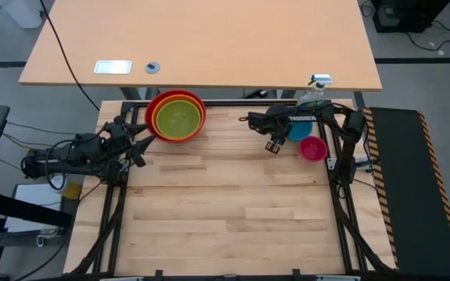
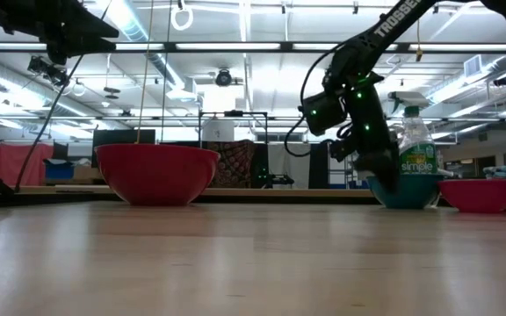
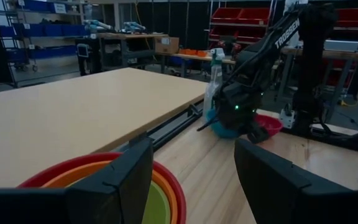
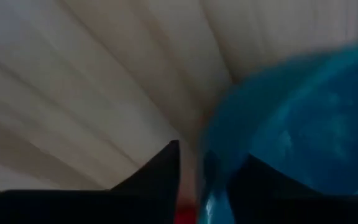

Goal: Nest bowls inside each other
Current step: Stack the blue bowl on top of the green bowl

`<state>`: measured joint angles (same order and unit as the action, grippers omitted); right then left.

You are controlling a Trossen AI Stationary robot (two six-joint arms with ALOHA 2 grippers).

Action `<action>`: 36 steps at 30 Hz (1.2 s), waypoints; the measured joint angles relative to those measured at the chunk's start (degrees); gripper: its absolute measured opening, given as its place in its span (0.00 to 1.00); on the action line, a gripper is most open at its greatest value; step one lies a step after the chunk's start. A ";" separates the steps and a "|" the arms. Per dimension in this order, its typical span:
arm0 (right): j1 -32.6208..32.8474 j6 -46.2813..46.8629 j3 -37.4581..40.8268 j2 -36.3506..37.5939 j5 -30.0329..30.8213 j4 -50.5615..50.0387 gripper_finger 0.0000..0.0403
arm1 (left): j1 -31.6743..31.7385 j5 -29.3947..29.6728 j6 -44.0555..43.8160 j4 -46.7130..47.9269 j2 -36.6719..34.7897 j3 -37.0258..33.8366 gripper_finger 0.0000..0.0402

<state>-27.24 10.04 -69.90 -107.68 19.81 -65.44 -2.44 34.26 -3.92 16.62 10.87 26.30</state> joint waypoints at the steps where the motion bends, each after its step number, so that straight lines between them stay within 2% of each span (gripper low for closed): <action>1: 0.33 -1.56 0.19 0.00 -0.04 1.08 0.28 | 0.00 0.00 -0.01 0.00 0.00 0.00 0.57; 5: 2.96 -9.41 0.28 0.00 -1.04 5.15 0.12 | 0.00 0.00 -0.50 -0.02 0.00 0.00 0.57; 8: 5.45 -14.87 -0.74 0.07 1.41 9.77 0.04 | 0.00 0.02 -0.52 -0.07 0.00 0.00 0.57; 10: 6.99 -18.62 -1.56 -0.11 3.90 12.87 0.04 | 0.00 0.65 -0.52 -0.09 0.00 0.00 0.57; 19: 10.79 -39.66 -5.57 -0.09 5.75 37.12 0.06 | 0.00 3.28 -0.60 -0.09 0.00 0.00 0.57; 24: 11.08 -44.63 -8.72 -0.09 5.02 47.16 0.06 | 0.00 3.28 -1.27 -0.09 0.00 0.00 0.57; 29: 11.03 -46.71 -12.55 -0.81 -2.96 53.10 0.06 | 0.00 3.26 -1.23 -0.08 0.00 0.00 0.57; 36: 12.80 -51.29 -27.75 -12.18 -4.07 48.71 0.07 | 0.00 3.25 -1.24 -0.10 -0.02 -0.02 0.57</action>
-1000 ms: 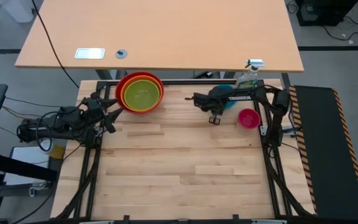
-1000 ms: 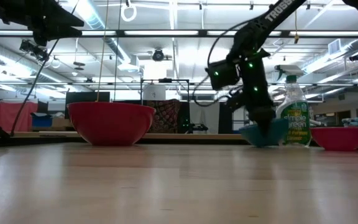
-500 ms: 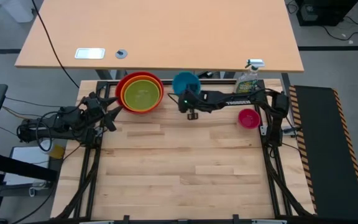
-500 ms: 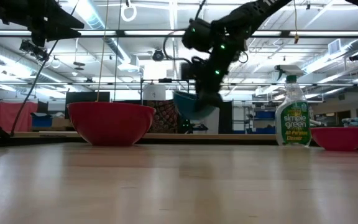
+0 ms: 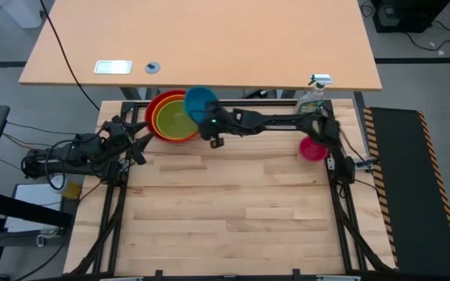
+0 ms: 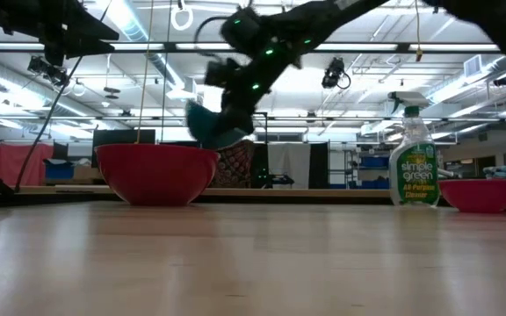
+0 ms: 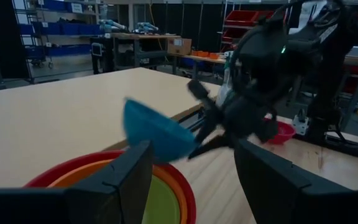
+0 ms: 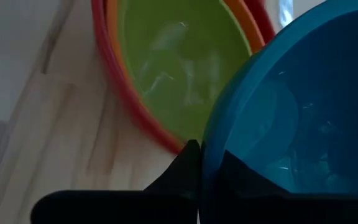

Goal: Nest bowls inside each other
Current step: Stack the blue bowl on top of the green bowl

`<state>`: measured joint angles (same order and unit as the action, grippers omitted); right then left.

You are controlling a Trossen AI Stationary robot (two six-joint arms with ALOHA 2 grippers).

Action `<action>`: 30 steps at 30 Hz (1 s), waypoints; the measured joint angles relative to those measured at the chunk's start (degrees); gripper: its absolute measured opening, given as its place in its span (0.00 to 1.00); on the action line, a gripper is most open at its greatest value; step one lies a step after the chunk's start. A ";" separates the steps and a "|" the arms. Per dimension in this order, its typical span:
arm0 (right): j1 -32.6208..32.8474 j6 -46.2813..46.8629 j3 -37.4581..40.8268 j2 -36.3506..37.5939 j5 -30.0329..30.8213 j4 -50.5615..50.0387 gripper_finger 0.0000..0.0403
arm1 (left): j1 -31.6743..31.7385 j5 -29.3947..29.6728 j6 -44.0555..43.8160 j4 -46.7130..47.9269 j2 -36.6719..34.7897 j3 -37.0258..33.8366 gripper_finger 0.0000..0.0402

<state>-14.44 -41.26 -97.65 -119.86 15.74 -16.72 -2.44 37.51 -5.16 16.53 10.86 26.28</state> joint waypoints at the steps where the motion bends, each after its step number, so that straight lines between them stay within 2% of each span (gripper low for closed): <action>1: 0.16 -0.78 -2.84 -2.19 -0.30 -0.85 0.07 | 0.00 -0.01 -0.11 0.02 0.02 0.00 0.57; 8: 0.83 -2.76 -20.39 -12.57 -5.74 -4.70 0.07 | 0.00 -0.06 -0.75 0.05 0.02 0.00 0.57; 14: 0.13 -0.97 -28.59 -19.87 -15.20 -6.07 0.07 | 0.00 -0.06 -0.71 0.01 0.02 0.00 0.57; 22: -0.74 0.57 -31.62 -24.47 -14.93 -6.03 0.10 | 0.00 -0.08 -0.72 0.03 -0.01 0.00 0.57; 30: -0.85 0.76 -31.65 -23.91 -14.75 -6.21 0.32 | 0.00 -0.08 -0.71 0.03 -0.01 0.00 0.57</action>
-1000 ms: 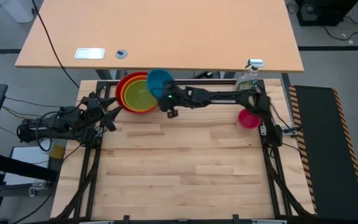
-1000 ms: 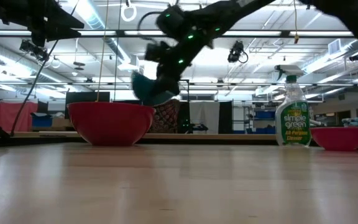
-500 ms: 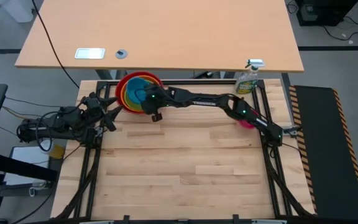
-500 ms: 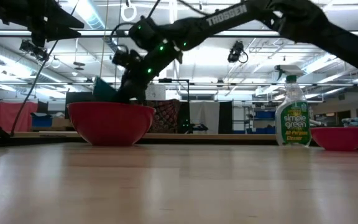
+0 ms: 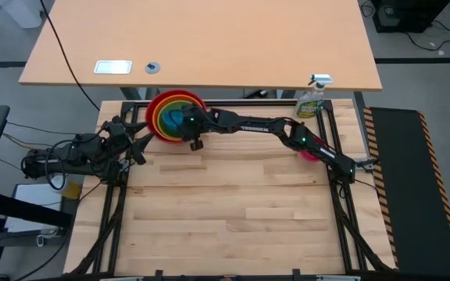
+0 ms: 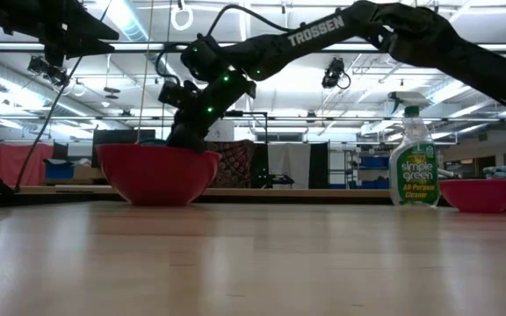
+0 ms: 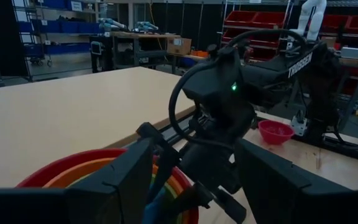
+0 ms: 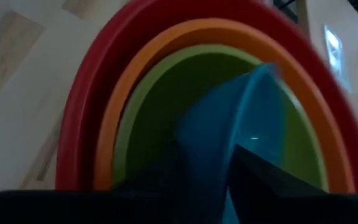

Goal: Nest bowls inside each other
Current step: Stack the blue bowl on top of the green bowl, then stack the pink bowl on top of the blue bowl

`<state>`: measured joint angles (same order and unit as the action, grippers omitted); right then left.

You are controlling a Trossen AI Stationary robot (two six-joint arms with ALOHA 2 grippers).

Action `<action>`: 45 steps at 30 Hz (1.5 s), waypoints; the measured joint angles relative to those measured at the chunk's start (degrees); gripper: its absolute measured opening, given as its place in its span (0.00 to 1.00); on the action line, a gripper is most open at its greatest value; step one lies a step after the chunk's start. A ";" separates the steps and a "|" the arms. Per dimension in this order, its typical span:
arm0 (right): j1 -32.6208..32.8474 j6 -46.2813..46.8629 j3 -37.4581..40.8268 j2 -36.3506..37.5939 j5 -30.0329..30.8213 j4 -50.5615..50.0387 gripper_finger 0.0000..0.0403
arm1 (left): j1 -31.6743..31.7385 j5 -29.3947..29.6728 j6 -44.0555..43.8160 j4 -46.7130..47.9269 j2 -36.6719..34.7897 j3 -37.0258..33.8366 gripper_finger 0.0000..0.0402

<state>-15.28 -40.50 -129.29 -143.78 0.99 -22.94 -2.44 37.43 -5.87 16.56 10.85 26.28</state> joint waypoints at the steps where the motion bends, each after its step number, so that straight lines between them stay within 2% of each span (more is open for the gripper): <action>1: 0.02 -0.01 0.00 0.11 0.32 0.04 0.34 | 0.00 0.00 -0.02 0.00 0.02 0.00 0.57; 7: 0.35 0.06 -5.52 0.09 2.45 -5.45 0.38 | -0.01 -0.01 0.00 0.02 0.02 0.00 0.57; 10: 0.64 1.59 -5.31 1.97 1.34 -7.49 0.38 | 0.00 -0.01 -0.01 0.05 0.02 0.00 0.57; 17: 2.35 6.62 -5.74 7.39 0.48 -19.84 0.38 | -0.04 -0.22 -0.87 1.19 0.02 -0.02 0.57; 19: 2.70 7.72 -5.97 7.95 2.48 -21.15 0.38 | -0.04 -0.22 -0.95 1.07 0.02 -0.02 0.57; 21: 3.01 9.43 -5.80 8.16 5.39 -26.72 0.38 | -0.04 -0.22 -1.80 1.18 0.01 -0.02 0.57; 25: 3.41 14.31 -5.57 8.51 5.58 -36.10 0.37 | -0.04 -0.22 -3.20 1.94 0.02 -0.02 0.57; 27: 3.86 16.25 -4.41 8.95 6.07 -37.11 0.37 | -0.04 -0.22 -2.69 1.77 0.02 -0.02 0.57; 30: 4.51 19.24 -2.43 8.63 12.09 -41.33 0.37 | -0.04 -0.22 -2.54 1.73 0.02 -0.02 0.57; 35: 5.85 27.08 4.06 10.71 21.27 -48.75 0.37 | -0.04 -0.22 -2.54 1.75 0.02 -0.02 0.57; 37: 6.25 30.73 8.40 12.56 22.92 -52.74 0.37 | -0.04 -0.22 -2.54 1.78 0.00 -0.02 0.57; 40: 6.31 37.45 17.07 16.49 21.13 -57.18 0.37 | -0.04 -0.22 -2.54 1.77 0.00 -0.02 0.57; 45: 5.39 46.87 33.88 26.12 17.56 -57.11 0.38 | -0.04 -0.20 -2.54 1.77 0.01 -0.02 0.57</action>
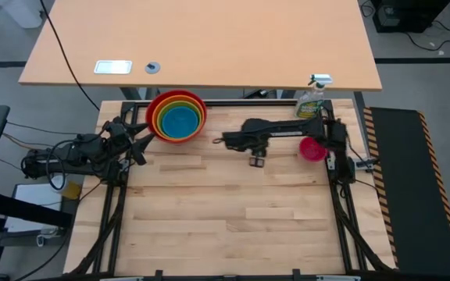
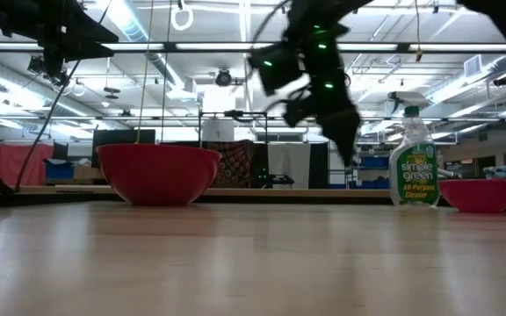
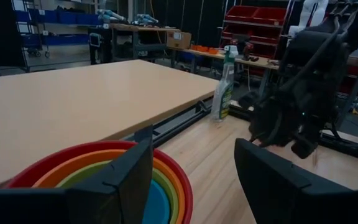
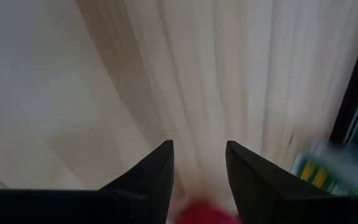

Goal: Nest bowls inside each other
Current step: Stack the pink bowl on top of the blue bowl

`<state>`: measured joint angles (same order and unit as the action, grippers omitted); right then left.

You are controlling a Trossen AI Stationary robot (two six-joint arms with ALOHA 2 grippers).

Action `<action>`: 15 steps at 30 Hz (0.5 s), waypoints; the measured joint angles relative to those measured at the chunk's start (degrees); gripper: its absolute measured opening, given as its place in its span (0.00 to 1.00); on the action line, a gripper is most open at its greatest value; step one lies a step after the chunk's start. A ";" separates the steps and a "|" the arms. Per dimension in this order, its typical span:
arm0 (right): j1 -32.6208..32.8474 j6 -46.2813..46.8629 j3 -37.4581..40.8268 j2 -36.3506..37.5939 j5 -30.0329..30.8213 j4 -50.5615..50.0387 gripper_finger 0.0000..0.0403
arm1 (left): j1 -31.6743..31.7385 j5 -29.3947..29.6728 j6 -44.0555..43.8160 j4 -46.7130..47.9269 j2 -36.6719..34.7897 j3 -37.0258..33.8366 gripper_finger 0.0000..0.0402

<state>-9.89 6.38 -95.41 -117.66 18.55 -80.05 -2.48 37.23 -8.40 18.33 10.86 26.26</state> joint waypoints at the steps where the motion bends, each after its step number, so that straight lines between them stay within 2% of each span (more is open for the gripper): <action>1: -0.09 1.99 3.18 1.90 0.02 -0.06 0.38 | 0.00 0.01 0.00 -0.02 -0.01 0.00 0.57; 8: -1.04 15.19 20.81 14.35 -0.59 -1.57 0.49 | 0.04 0.59 0.96 -1.98 -0.01 0.00 0.57; 15: -3.22 23.84 34.19 19.53 -7.79 -1.22 0.61 | 0.04 0.68 3.65 -5.25 -0.01 0.00 0.57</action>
<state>-13.11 30.21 -61.23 -98.13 10.76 -81.27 -2.44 37.91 -4.76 13.08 10.85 26.26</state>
